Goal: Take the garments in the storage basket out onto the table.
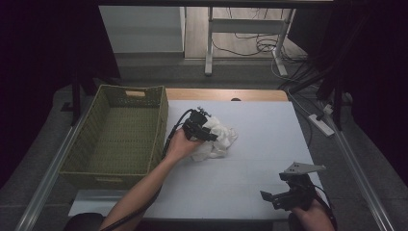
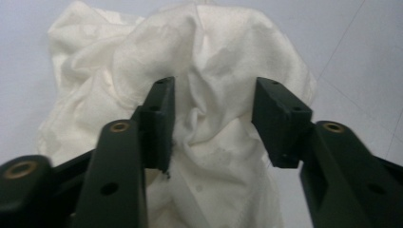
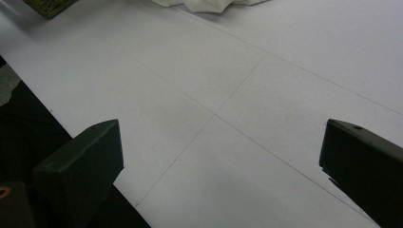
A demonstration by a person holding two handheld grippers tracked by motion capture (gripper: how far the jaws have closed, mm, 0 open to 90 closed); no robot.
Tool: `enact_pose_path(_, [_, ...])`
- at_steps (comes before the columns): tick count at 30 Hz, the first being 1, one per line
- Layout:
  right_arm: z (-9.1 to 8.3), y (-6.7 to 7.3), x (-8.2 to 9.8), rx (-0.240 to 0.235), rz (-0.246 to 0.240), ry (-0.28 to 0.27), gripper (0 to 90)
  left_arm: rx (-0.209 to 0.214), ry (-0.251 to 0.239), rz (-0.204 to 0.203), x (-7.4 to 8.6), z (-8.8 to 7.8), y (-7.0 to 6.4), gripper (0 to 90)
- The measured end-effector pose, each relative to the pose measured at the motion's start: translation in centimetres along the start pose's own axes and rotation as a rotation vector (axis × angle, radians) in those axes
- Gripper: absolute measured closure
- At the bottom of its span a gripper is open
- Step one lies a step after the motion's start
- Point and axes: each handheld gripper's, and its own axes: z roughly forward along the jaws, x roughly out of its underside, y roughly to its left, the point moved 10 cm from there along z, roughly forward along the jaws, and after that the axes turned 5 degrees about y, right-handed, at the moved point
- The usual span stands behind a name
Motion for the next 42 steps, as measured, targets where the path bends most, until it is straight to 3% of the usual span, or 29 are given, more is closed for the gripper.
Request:
enact_pose_path(5, [0.1,0.0,0.0,-0.001,-0.001,0.004,0.9,0.003,-0.015,0.001,-0.3,-0.4,-0.4,35.3])
enact_pose_path(9, [0.1,0.1,0.0,-0.001,-0.004,0.009,0.9,0.039,-0.053,0.018,-0.7,-1.0,-1.1,22.5])
enact_pose_path(12, [0.1,0.1,0.0,0.0,-0.004,0.009,0.9,0.05,-0.072,0.018,-0.9,-1.4,-1.4,18.9])
enact_pose_path(19, [0.1,0.1,0.1,0.001,-0.006,0.01,0.9,0.036,-0.066,0.036,-0.9,-2.2,-1.9,15.5])
enact_pose_path(23, [0.2,0.1,0.1,0.001,-0.007,0.01,0.9,0.065,-0.096,0.041,-1.0,-2.9,-2.5,10.9])
enact_pose_path(30, [0.1,0.0,0.1,0.003,-0.002,0.009,0.9,0.084,-0.098,0.104,-0.8,-3.8,-3.6,5.6])
enact_pose_path(33, [0.1,0.0,0.0,0.001,0.001,0.006,0.9,0.119,-0.106,0.13,-0.5,-4.3,-4.4,3.5])
enact_pose_path(38, [0.1,0.0,0.1,0.002,0.0,0.01,0.9,0.121,-0.121,0.177,-0.1,-5.0,-5.0,2.1])
enact_pose_path(42, [0.1,0.0,0.1,0.004,0.003,0.01,0.9,0.163,-0.143,0.166,0.2,-5.6,-5.5,0.9])
